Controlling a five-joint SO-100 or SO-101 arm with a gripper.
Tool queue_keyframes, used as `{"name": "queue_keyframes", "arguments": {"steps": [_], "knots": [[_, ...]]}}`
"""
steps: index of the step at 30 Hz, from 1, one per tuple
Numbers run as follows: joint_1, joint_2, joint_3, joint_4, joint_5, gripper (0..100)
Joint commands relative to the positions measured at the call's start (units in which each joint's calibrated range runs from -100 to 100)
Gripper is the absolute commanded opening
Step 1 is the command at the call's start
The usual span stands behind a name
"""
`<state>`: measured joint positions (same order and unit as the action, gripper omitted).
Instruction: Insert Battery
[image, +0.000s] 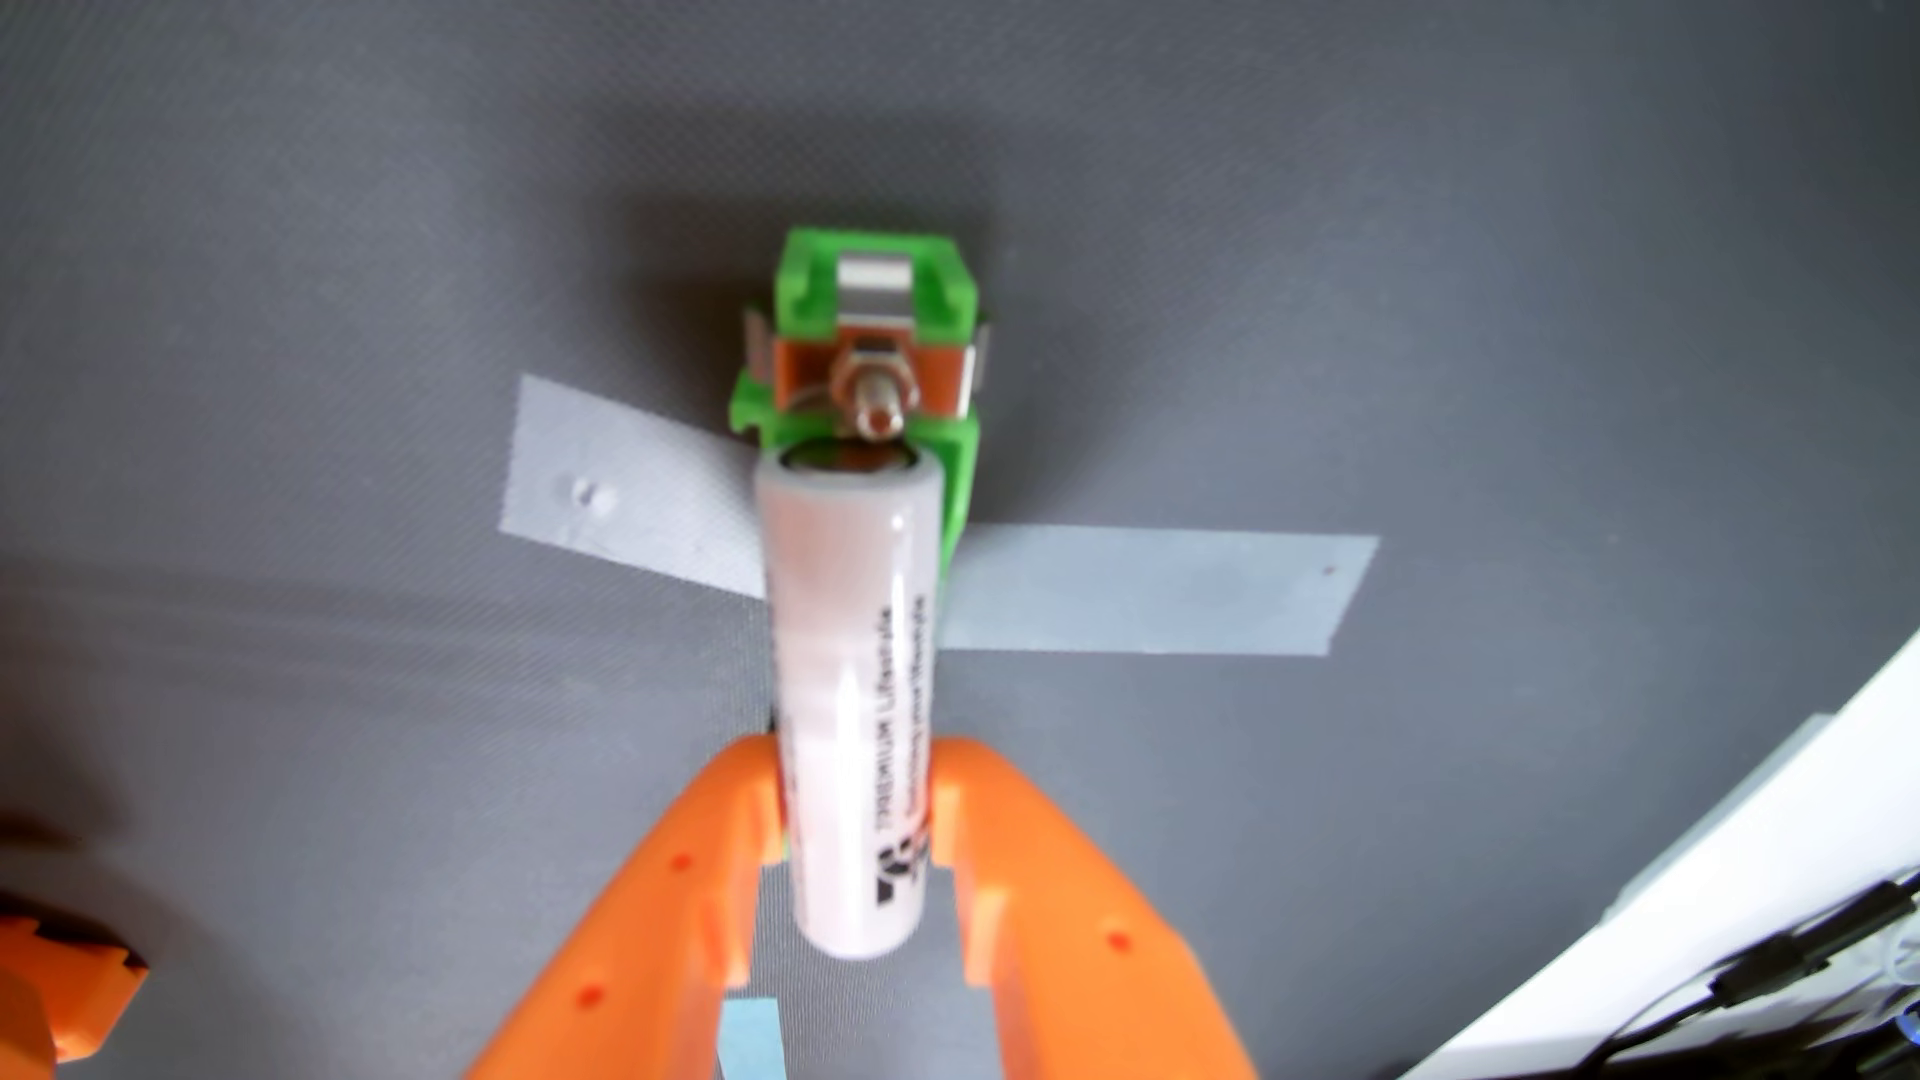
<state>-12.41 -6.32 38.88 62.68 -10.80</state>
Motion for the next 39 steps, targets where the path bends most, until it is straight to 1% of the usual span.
{"name": "queue_keyframes", "arguments": {"steps": [1, 4, 29, 33, 39], "knots": [[-0.1, -1.22, -0.29, -0.36, -0.52, 2], [-0.1, -1.22, -0.2, -0.36, -1.4, 2], [-0.1, -1.22, -0.2, -0.36, -1.35, 2], [-0.1, -1.22, 0.52, -2.81, -1.09, 2], [-0.1, -1.22, 1.42, -3.32, -1.09, 2]]}}
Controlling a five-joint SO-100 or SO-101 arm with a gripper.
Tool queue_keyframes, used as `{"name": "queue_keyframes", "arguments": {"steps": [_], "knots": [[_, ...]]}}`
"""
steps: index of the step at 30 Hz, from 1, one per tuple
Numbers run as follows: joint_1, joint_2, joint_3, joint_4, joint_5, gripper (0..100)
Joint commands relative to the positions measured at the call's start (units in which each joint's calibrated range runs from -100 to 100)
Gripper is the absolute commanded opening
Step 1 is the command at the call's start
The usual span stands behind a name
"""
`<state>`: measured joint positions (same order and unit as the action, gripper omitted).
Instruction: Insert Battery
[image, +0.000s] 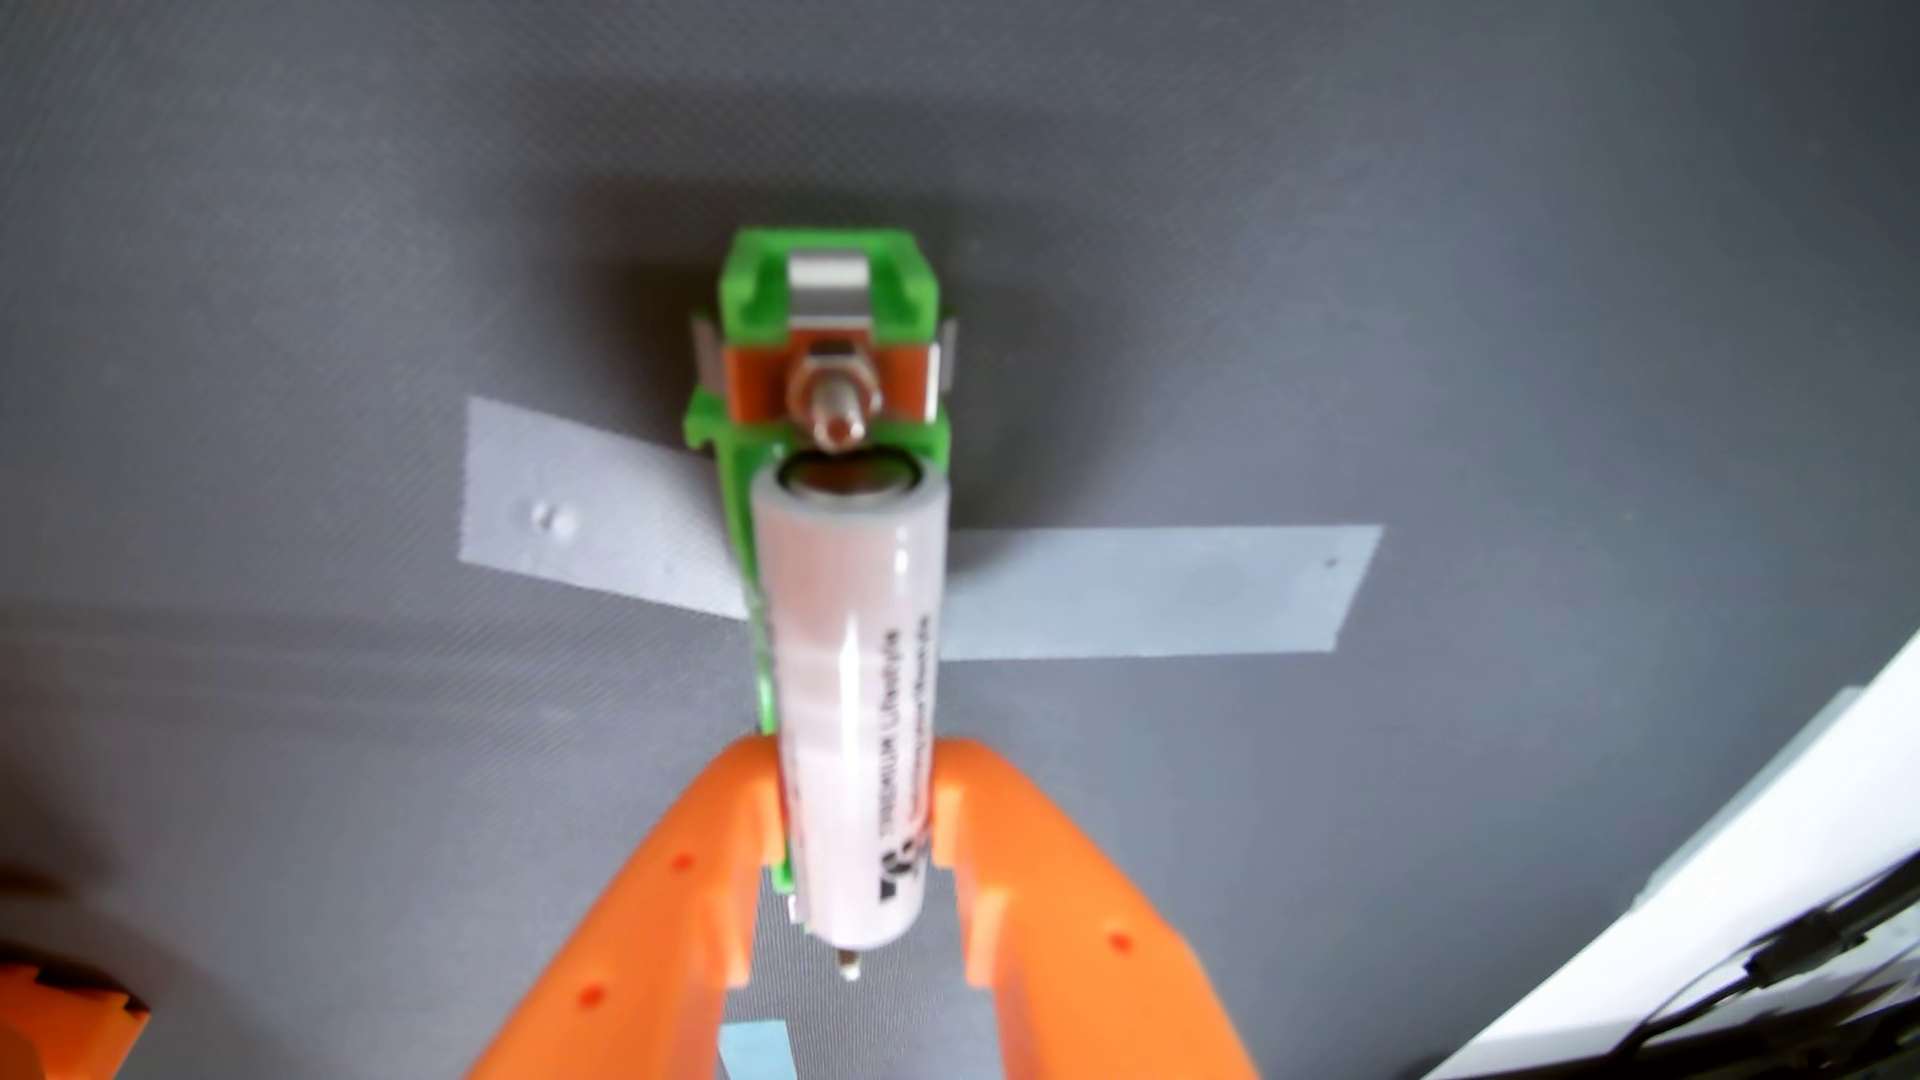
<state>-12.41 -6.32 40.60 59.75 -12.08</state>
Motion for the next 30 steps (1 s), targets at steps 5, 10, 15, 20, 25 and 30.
{"name": "queue_keyframes", "arguments": {"steps": [5, 10, 15, 20, 25, 30], "knots": [[-0.1, -1.22, -0.3, -0.39, 0.24, 2], [0.02, -1.22, -0.3, -0.39, 0.24, 2], [0.02, -1.22, -0.3, -0.39, 0.24, 2], [0.02, -1.22, -0.3, -0.39, 0.24, 2], [0.13, -1.22, -0.21, -0.39, 0.24, 2], [1.31, -1.22, -0.21, -0.39, 0.24, 2]]}}
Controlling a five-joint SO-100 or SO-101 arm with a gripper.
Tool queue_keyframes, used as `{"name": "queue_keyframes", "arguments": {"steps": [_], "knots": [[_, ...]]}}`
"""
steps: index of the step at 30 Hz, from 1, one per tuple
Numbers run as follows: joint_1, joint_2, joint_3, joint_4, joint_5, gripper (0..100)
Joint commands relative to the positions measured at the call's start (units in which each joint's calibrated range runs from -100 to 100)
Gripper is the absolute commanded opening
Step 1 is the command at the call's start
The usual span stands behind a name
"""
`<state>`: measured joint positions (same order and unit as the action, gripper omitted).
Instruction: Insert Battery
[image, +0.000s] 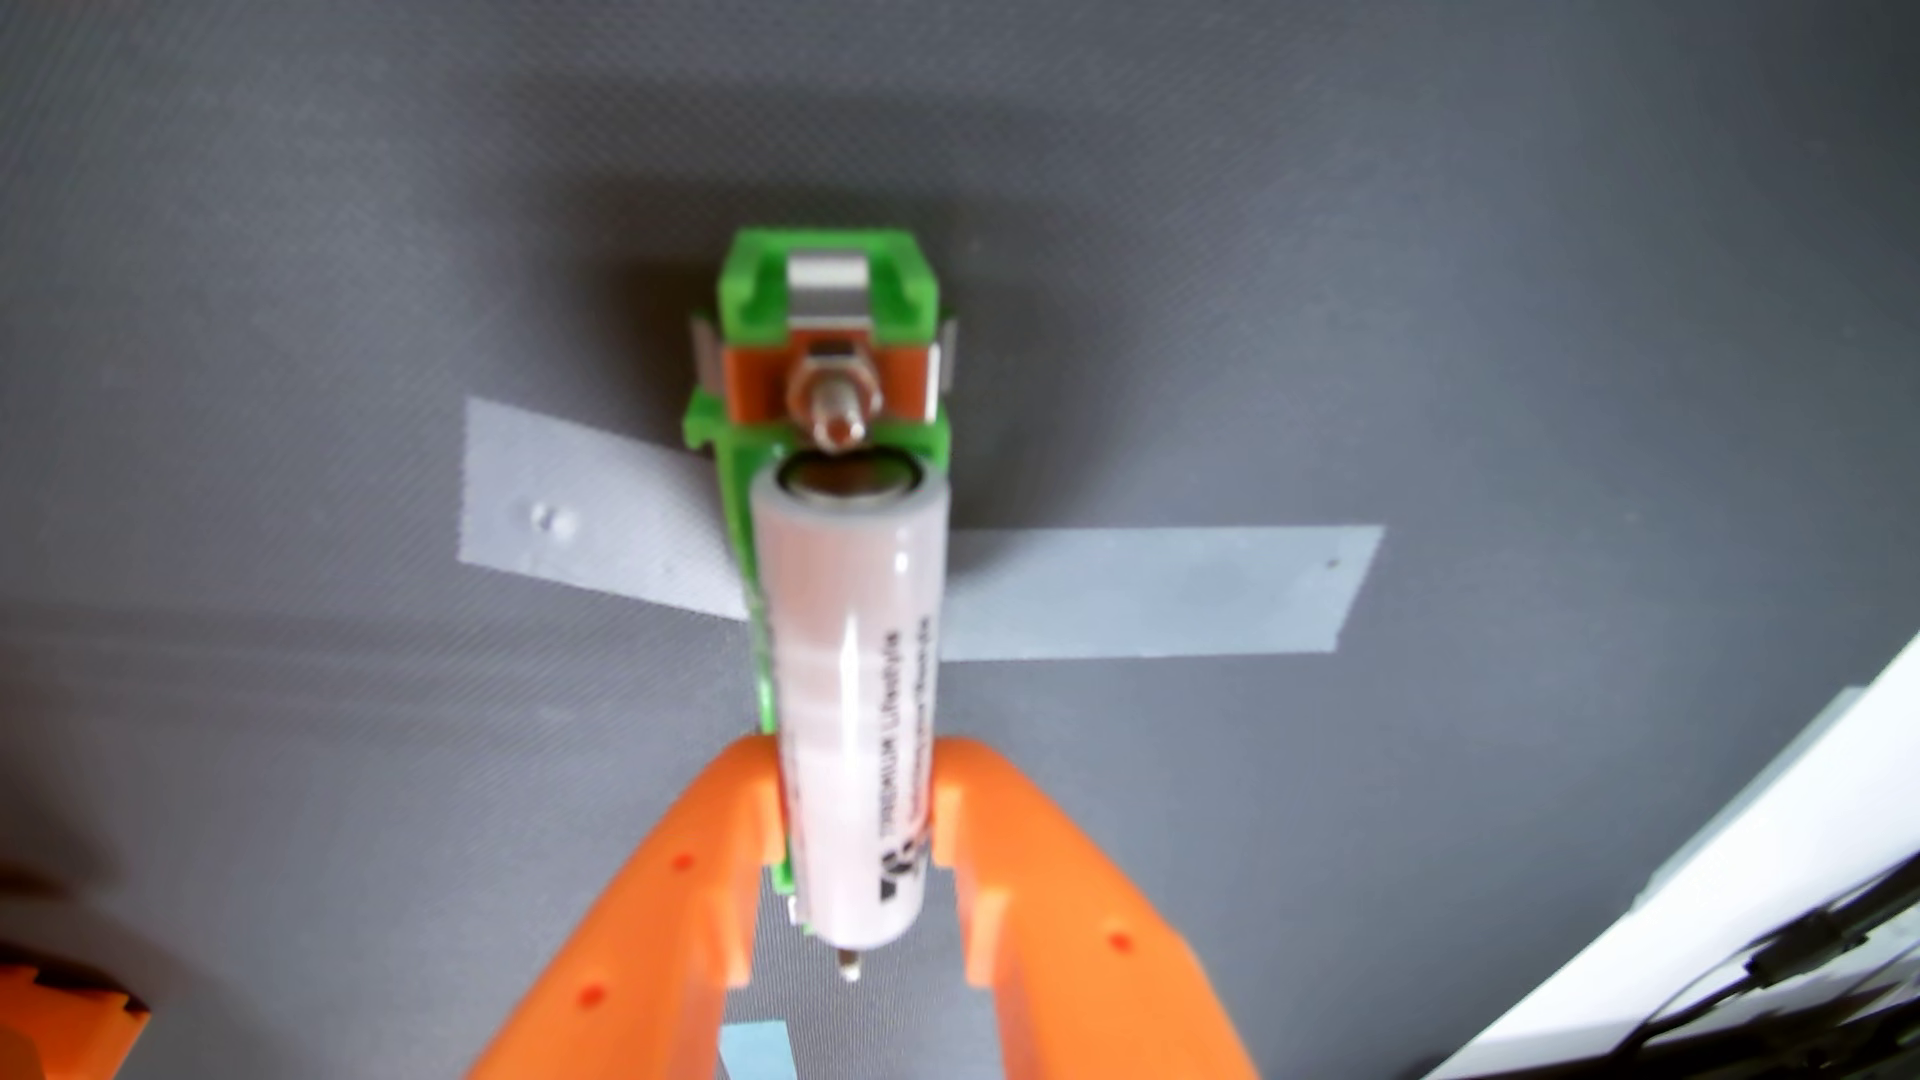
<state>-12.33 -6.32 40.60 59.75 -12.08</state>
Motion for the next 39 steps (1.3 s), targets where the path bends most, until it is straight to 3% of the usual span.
{"name": "queue_keyframes", "arguments": {"steps": [1, 39], "knots": [[2.3, -1.22, -0.21, -0.39, 0.24, 2], [0.29, -1.22, -0.12, -0.39, 0.19, 2]]}}
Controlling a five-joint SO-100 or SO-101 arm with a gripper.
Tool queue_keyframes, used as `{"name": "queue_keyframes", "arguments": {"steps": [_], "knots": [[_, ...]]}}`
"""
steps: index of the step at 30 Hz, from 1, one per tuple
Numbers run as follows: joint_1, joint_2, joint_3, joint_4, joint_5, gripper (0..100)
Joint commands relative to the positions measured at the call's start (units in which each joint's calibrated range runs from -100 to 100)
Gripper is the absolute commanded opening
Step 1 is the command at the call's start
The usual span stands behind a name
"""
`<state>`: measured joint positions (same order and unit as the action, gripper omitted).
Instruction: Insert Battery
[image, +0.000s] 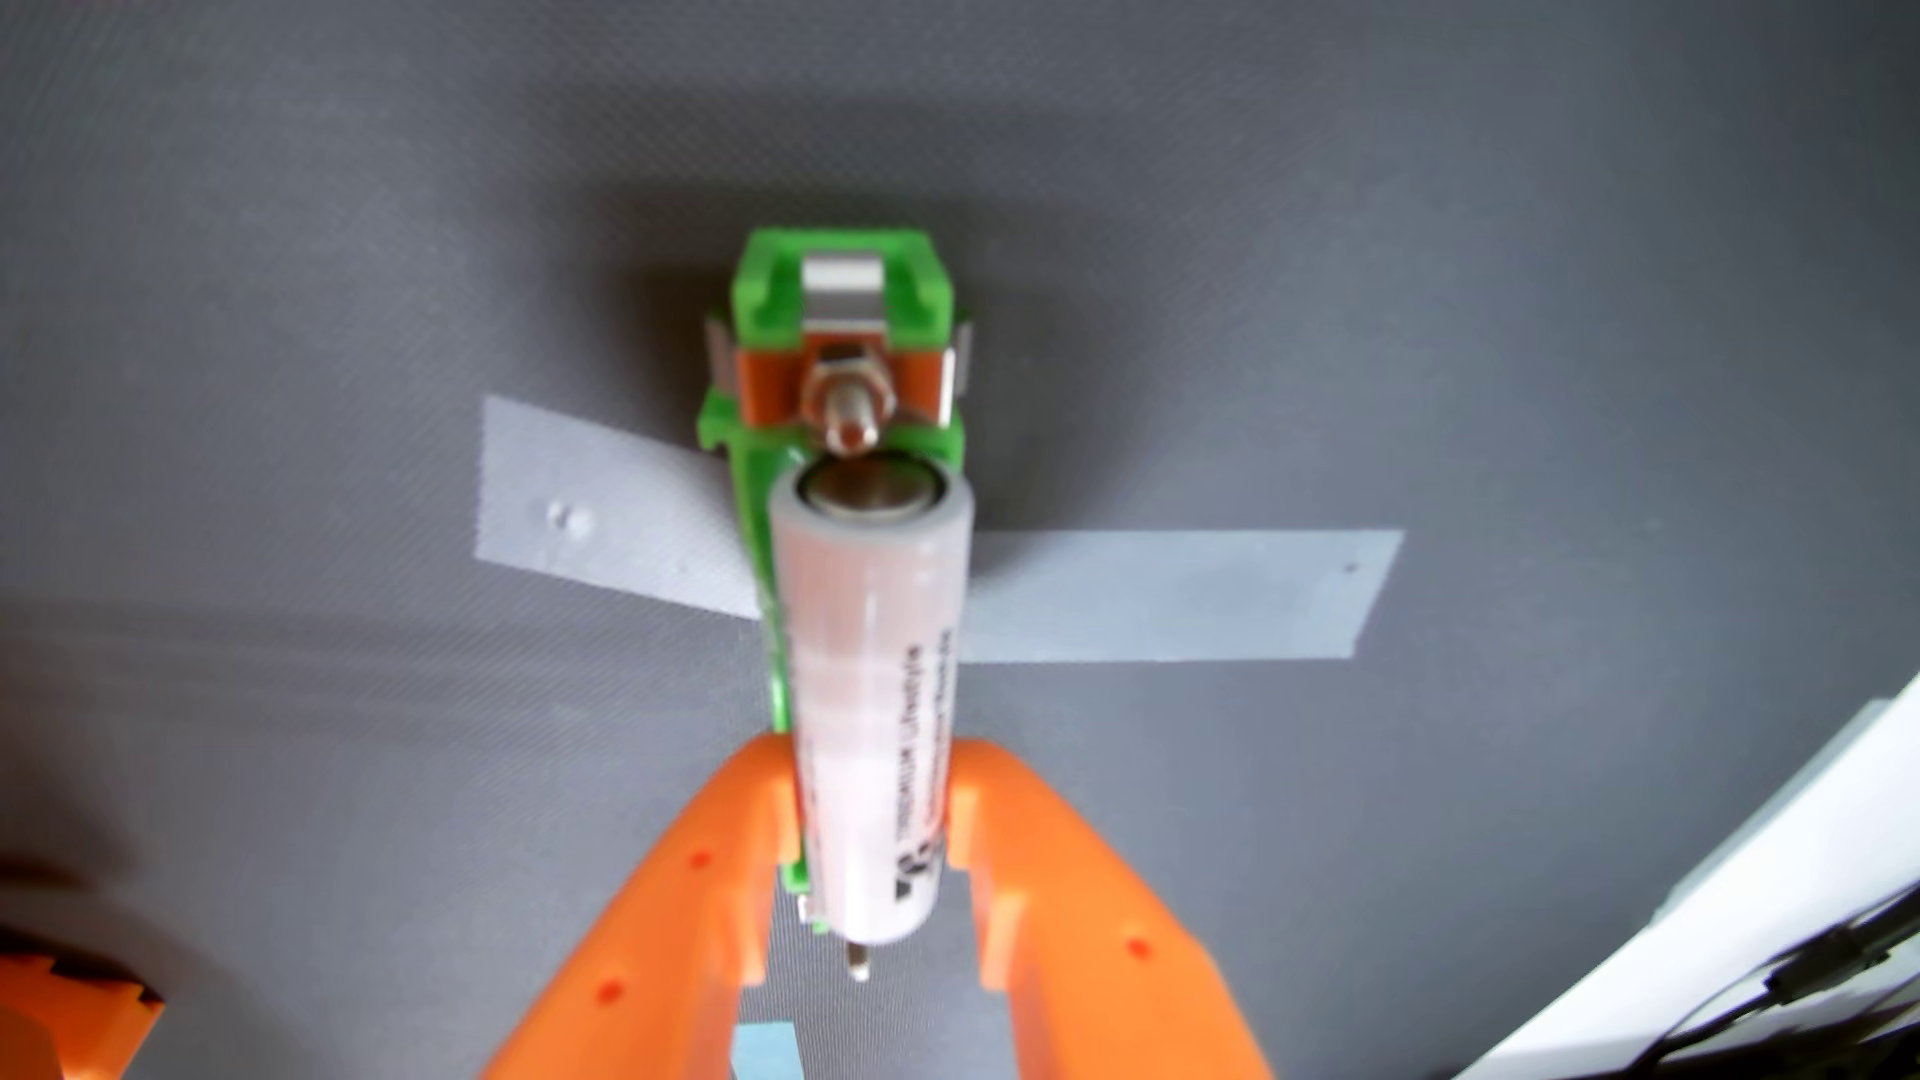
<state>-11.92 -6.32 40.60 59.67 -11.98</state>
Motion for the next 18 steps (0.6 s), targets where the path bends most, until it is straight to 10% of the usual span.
{"name": "queue_keyframes", "arguments": {"steps": [1, 18], "knots": [[-0.12, -1.22, -0.12, -0.31, 0.08, 2], [-0.12, -1.22, 0.69, -0.31, 0.14, 2]]}}
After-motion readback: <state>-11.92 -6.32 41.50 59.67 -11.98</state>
